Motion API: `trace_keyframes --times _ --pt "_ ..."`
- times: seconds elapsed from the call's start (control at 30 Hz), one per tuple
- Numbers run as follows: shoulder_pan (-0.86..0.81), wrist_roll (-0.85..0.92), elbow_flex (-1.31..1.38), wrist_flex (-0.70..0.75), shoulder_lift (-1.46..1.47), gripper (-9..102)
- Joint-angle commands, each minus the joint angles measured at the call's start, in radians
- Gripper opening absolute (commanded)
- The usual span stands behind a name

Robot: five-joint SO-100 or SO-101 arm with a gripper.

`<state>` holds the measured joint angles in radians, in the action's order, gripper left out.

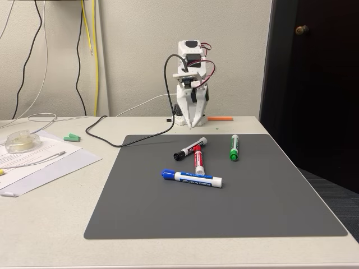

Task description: Pick up the red marker.

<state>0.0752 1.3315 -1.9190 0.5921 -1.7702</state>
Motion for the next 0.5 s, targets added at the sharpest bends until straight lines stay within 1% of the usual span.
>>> trace_keyframes --times 0.0,0.03,0.17,0.23,0.33,0.47 --pt "-0.014 0.021 0.147 0.08 0.063 0" --pt "-0.017 0.021 0.175 0.101 0.084 0" --pt "-0.017 0.017 0.184 0.089 0.114 0" --pt "-0.017 0.021 0.201 0.11 0.146 0" --pt "-0.006 0.051 0.291 0.232 0.235 0" --pt "0.006 0.083 0.474 0.462 0.38 0"
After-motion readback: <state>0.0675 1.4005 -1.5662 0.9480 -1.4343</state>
